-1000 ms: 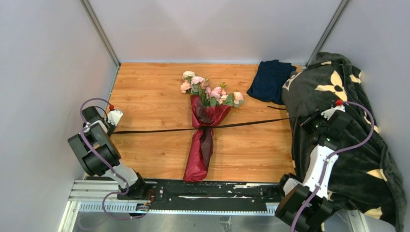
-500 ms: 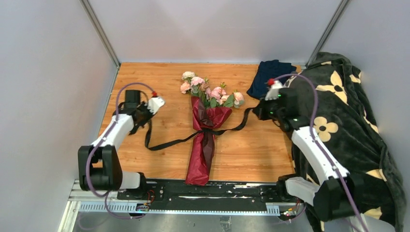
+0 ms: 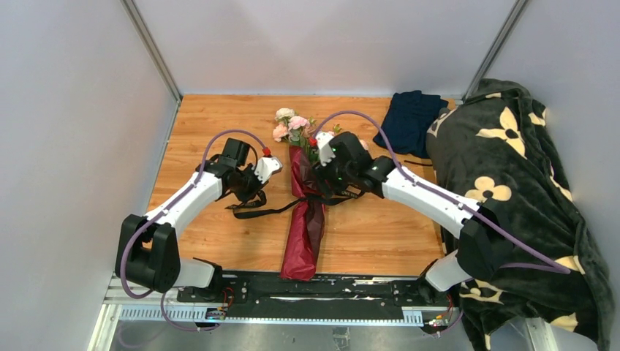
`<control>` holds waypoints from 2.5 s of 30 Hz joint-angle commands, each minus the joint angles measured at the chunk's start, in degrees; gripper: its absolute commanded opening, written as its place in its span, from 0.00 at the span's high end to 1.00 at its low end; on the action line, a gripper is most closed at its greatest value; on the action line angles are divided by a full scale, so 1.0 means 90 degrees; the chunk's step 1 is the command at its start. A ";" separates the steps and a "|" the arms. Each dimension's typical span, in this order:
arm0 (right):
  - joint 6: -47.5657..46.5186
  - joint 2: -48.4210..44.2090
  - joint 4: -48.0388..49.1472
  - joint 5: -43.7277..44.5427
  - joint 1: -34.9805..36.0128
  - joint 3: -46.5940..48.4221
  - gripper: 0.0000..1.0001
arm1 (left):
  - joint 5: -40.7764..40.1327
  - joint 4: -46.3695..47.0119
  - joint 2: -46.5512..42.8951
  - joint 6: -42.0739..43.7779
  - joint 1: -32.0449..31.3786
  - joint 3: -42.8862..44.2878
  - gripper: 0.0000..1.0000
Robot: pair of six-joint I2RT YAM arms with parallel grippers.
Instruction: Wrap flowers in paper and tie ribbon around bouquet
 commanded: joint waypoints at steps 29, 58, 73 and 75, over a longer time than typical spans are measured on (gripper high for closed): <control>0.0808 0.1280 0.2333 -0.1161 -0.1589 -0.0034 0.38 | -0.0056 -0.0608 0.0401 0.0583 -0.3273 0.0954 1.00; 0.0325 0.1288 0.0851 -0.1685 -0.3064 0.0989 0.41 | -0.0106 -0.1280 -0.0215 0.0918 -0.1392 0.0934 1.00; -0.3446 -0.2304 0.1103 -0.2961 -0.3270 -0.3121 0.37 | -0.1111 -0.0973 0.0153 0.0421 -0.0741 0.1086 1.00; -0.4498 -0.2553 0.1668 -0.2841 -0.3271 -0.3671 0.32 | -0.1450 -0.0823 0.0250 0.0431 -0.0406 0.1117 0.67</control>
